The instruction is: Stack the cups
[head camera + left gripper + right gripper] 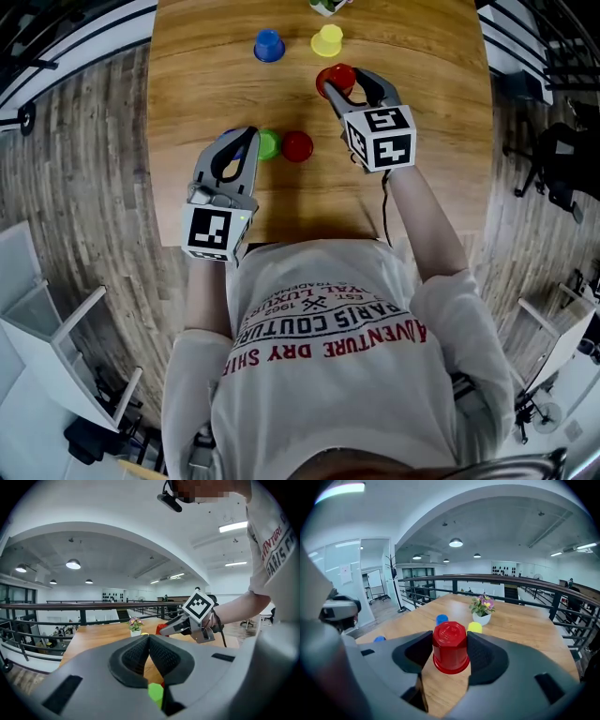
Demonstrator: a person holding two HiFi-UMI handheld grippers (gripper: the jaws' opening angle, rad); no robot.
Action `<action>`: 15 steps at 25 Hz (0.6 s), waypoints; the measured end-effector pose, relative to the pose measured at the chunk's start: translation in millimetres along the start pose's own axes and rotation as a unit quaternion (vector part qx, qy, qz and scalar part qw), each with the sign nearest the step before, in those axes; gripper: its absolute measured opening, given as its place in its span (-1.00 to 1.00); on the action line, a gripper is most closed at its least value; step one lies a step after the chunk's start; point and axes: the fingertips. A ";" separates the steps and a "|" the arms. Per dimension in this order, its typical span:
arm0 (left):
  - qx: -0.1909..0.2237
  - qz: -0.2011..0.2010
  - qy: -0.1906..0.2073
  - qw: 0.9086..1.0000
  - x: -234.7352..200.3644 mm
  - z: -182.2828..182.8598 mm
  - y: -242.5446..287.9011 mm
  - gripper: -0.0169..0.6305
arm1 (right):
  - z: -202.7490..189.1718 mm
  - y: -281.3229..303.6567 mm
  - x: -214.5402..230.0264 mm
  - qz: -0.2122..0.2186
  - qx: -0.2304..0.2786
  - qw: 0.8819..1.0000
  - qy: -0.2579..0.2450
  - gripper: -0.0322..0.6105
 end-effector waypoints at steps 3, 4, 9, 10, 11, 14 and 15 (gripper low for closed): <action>0.004 0.003 -0.001 1.000 -11.4 -5.4 -22.7 -0.90 | 4.4 -9.1 -40.2 0.025 0.006 1.000 0.010 -0.15; 0.005 0.003 -0.003 1.000 -14.6 -7.0 -29.5 -0.90 | 4.5 -11.4 -53.9 0.035 0.006 0.999 0.011 -0.15; 0.010 0.003 -0.008 1.000 -28.9 -17.0 -61.4 -0.90 | -0.3 -19.0 -122.5 0.081 0.003 0.997 -0.012 -0.15; 0.011 0.003 -0.009 1.000 -32.0 -19.2 -67.3 -0.90 | -1.9 -19.1 -134.7 0.088 0.001 0.996 -0.017 -0.15; 0.010 0.003 -0.010 1.000 -35.5 -21.5 -72.9 -0.90 | -3.8 -18.3 -145.8 0.094 -0.001 0.995 -0.022 -0.15; 0.009 0.004 -0.013 1.000 -46.6 -29.4 -87.6 -0.90 | -11.5 -12.4 -172.2 0.103 -0.012 0.994 -0.031 -0.15; 0.009 0.005 -0.015 1.000 -50.3 -31.9 -92.3 -0.90 | -14.7 -10.2 -179.0 0.104 -0.016 0.994 -0.031 -0.15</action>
Point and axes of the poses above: the fingertips, and each gripper's own axes: y forward along the fingers, x to its right, z out of its top, and after that the axes turned 3 degrees about y, right-handed
